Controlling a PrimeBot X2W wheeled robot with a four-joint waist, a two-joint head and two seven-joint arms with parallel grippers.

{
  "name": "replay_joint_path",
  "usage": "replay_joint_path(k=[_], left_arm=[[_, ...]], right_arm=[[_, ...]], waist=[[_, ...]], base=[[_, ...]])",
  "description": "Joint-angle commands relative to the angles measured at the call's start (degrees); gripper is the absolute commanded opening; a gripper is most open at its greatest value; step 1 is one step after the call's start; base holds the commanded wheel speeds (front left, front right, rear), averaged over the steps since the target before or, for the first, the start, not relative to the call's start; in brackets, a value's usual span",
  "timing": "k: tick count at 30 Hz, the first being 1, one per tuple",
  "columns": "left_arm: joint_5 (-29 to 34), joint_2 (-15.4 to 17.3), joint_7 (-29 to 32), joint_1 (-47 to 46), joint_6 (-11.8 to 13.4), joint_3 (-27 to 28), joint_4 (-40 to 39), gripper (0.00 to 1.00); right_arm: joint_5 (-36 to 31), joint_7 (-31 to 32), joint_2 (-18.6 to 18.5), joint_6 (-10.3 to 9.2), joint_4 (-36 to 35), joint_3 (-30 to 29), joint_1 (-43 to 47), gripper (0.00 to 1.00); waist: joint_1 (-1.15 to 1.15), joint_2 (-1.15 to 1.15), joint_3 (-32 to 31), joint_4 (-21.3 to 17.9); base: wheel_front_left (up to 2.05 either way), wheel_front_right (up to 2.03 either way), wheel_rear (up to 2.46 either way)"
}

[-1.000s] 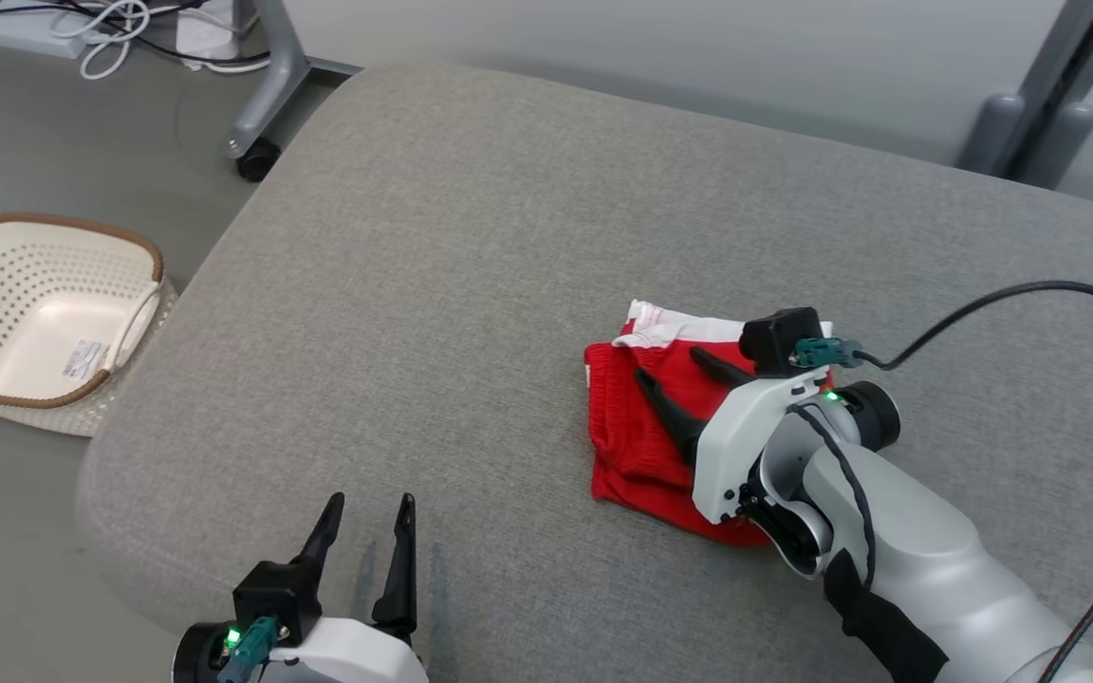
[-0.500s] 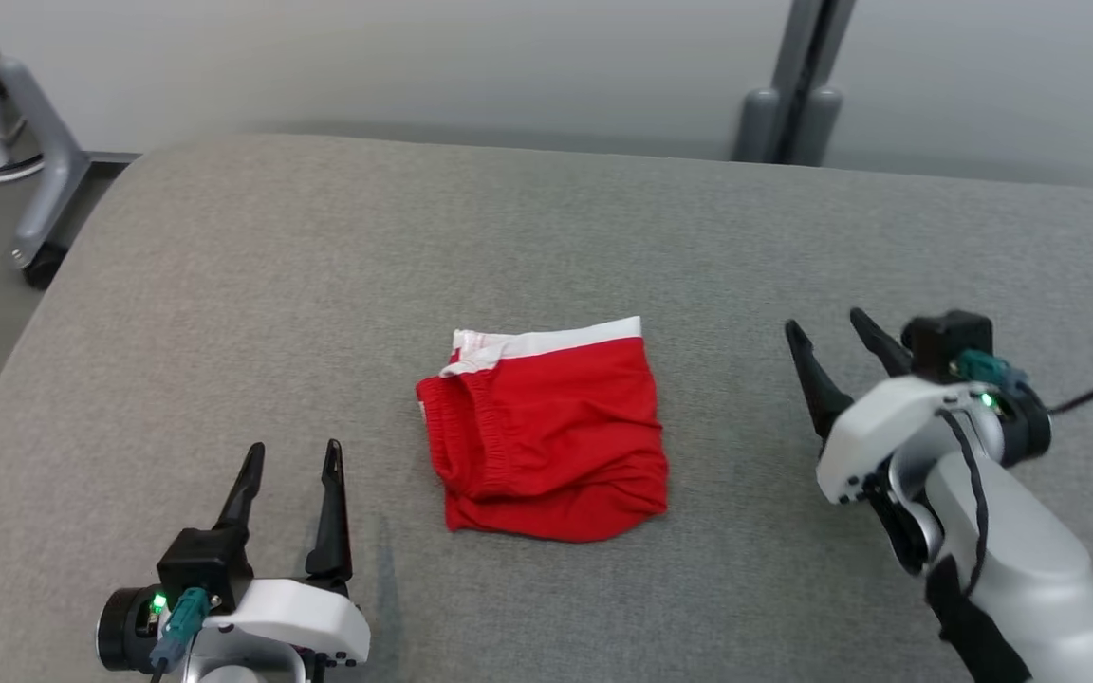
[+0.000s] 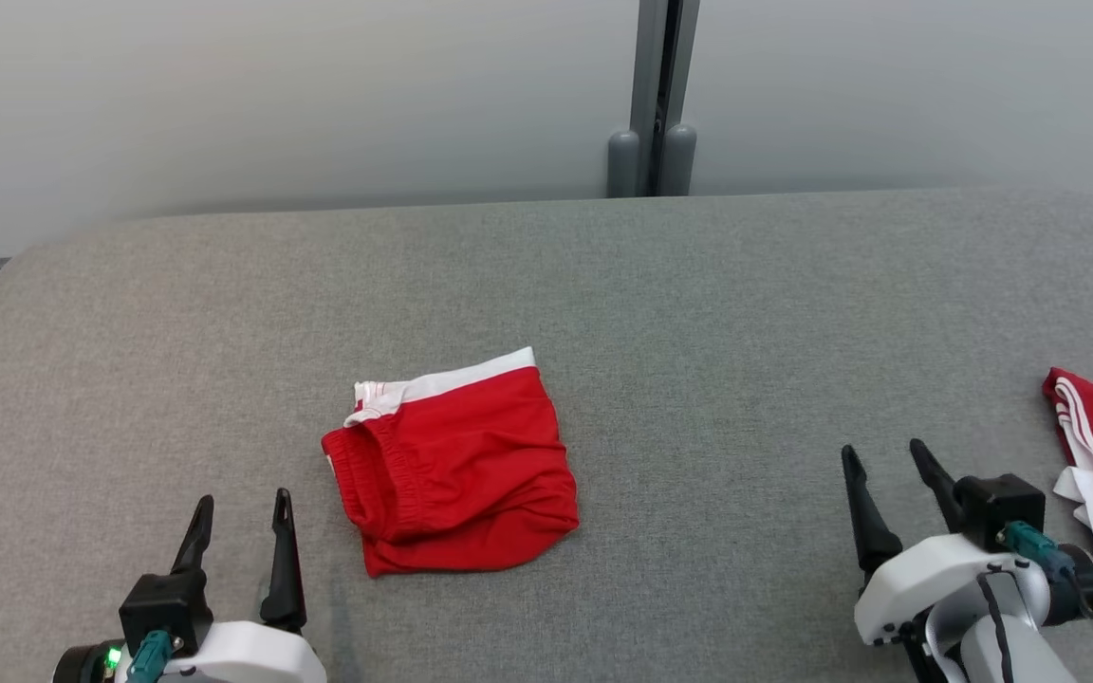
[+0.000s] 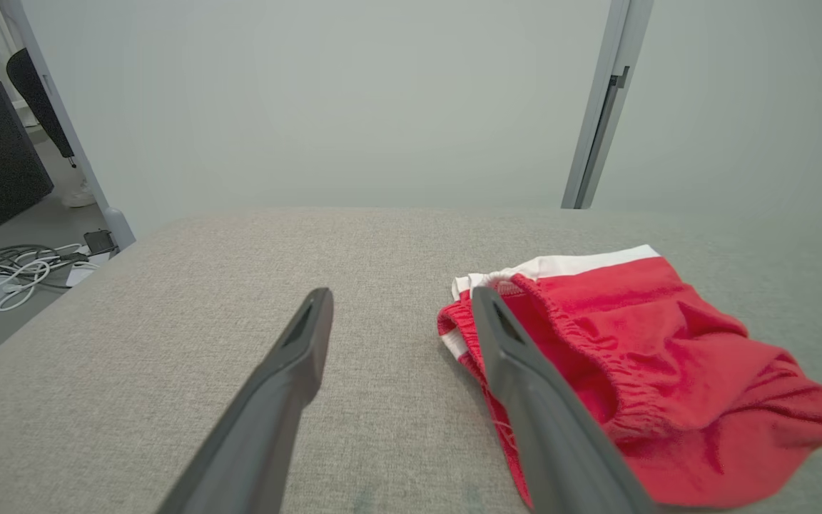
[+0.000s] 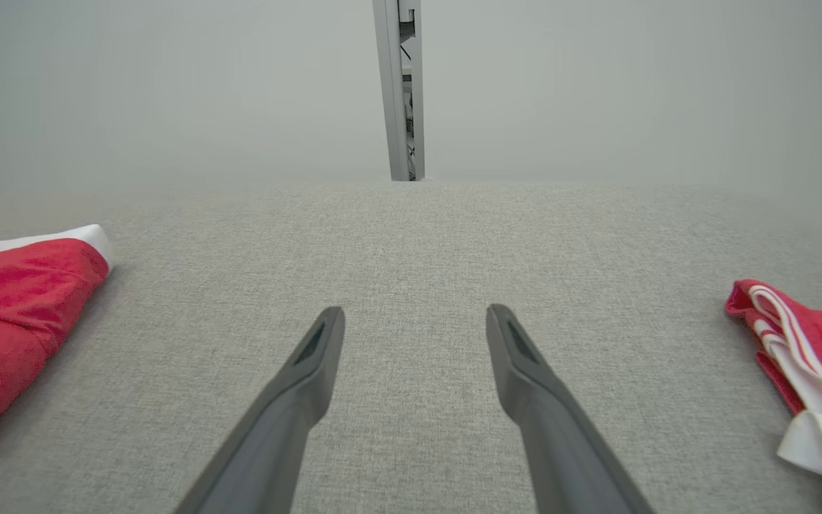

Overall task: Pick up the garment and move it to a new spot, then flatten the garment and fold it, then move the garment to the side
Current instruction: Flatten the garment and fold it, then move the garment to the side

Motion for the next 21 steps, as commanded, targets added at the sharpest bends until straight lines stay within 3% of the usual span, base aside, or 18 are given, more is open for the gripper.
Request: replay_joint_path(k=[1, 14, 21], left_arm=[[0.49, 0.26, -0.24, 0.75, -0.14, 0.49, 0.19, 1.00], [3.11, 0.25, -0.24, 5.00, -1.47, 2.99, 1.41, 1.00], [3.34, 0.25, -0.24, 4.06, -1.99, 1.68, 1.03, 1.00]], right_arm=[[0.89, -0.20, -0.03, 0.00, -1.12, 0.58, 1.31, 1.00], [5.99, -0.21, -0.13, 0.00, -5.75, 3.79, 9.57, 1.00], [5.53, -0.21, -0.08, 0.00, -7.08, 5.92, 9.30, 1.00]], waist=[[0.00, 0.00, -1.12, -0.79], [0.00, 0.00, -4.20, -1.97], [0.00, 0.00, -2.96, 0.09]], base=[[0.00, 0.00, 0.00], [0.00, 0.00, 0.00], [0.00, 0.00, 0.00]])
